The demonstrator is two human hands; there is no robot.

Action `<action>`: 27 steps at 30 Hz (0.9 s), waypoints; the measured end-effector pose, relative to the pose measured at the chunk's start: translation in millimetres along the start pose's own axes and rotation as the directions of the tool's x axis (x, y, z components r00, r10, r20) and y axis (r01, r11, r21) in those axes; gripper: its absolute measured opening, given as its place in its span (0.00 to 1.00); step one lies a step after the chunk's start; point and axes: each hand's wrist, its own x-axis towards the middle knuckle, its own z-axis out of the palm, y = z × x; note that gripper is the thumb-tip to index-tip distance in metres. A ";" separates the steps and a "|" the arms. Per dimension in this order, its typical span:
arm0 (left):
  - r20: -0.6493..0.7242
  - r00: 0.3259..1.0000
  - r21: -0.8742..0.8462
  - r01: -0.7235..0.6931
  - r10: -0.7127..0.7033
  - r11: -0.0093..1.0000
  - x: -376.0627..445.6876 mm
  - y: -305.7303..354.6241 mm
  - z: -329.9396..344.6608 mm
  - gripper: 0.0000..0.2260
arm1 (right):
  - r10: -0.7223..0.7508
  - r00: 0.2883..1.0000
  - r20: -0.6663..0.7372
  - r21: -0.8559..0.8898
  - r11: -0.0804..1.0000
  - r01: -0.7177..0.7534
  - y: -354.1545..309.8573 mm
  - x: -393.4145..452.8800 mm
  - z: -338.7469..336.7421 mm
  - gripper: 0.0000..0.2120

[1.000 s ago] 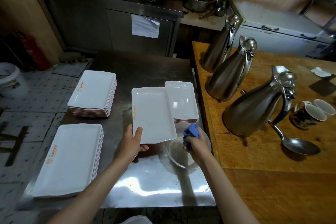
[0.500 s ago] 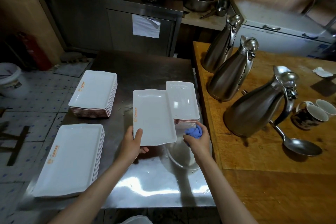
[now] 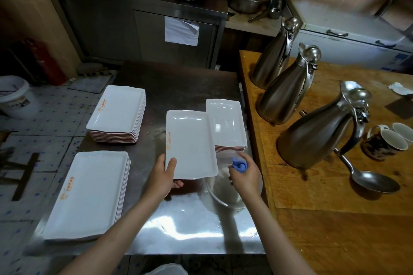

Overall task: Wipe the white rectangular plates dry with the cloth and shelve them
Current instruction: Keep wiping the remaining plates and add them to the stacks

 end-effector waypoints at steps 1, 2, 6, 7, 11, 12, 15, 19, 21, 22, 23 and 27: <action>-0.001 1.000 0.000 0.000 0.000 1.000 -0.1 -0.4 -0.2 0.06 | -0.006 1.000 0.009 0.000 1.000 0.006 0.2 0.0 0.1 0.15; -0.002 1.000 -0.001 0.001 -0.001 1.000 -0.4 -0.2 -0.4 0.06 | -0.023 1.000 0.012 -0.020 1.000 0.023 0.9 0.4 0.0 0.13; -0.002 1.000 0.005 0.003 -0.003 1.000 0.4 0.2 -0.5 0.06 | -0.075 0.997 0.001 -0.154 0.985 0.074 3.3 -0.7 0.5 0.14; -0.002 1.000 0.002 0.004 -0.004 1.000 0.6 -0.2 -0.7 0.06 | -0.085 0.996 -0.011 -0.178 0.981 0.082 4.8 -0.1 1.1 0.18; -0.004 1.000 -0.008 0.001 -0.001 1.000 1.8 -0.4 0.2 0.05 | -0.123 0.991 -0.057 -0.280 0.954 0.102 7.5 3.5 4.5 0.23; -0.006 1.000 -0.010 0.000 0.000 1.000 2.2 -0.4 0.5 0.05 | -0.121 0.991 -0.062 -0.291 0.952 0.099 8.8 4.3 5.5 0.23; -0.004 1.000 -0.014 0.002 -0.002 1.000 3.0 -0.9 0.9 0.05 | -0.115 0.991 -0.065 -0.322 0.943 0.088 12.1 4.4 7.0 0.23; -0.002 1.000 0.002 0.001 -0.001 1.000 2.4 -2.2 -0.3 0.05 | -0.118 0.992 -0.038 -0.319 0.943 0.100 12.7 3.4 8.9 0.21; -0.003 1.000 0.006 -0.001 0.001 1.000 2.5 -2.8 -0.9 0.05 | -0.131 0.991 -0.032 -0.304 0.946 0.115 13.9 3.7 9.8 0.21; -0.004 1.000 0.007 0.002 -0.002 1.000 2.8 -2.7 -0.9 0.05 | -0.132 0.991 -0.026 -0.293 0.949 0.118 16.1 4.5 10.3 0.21; -0.004 1.000 0.009 0.004 -0.004 1.000 3.0 -2.5 -0.9 0.04 | -0.129 0.991 -0.024 -0.285 0.951 0.117 17.8 4.9 10.5 0.21; -0.006 1.000 0.013 0.005 -0.005 1.000 1.0 1.1 -0.8 0.04 | -0.109 0.994 0.004 -0.251 0.962 0.106 24.2 6.7 13.4 0.24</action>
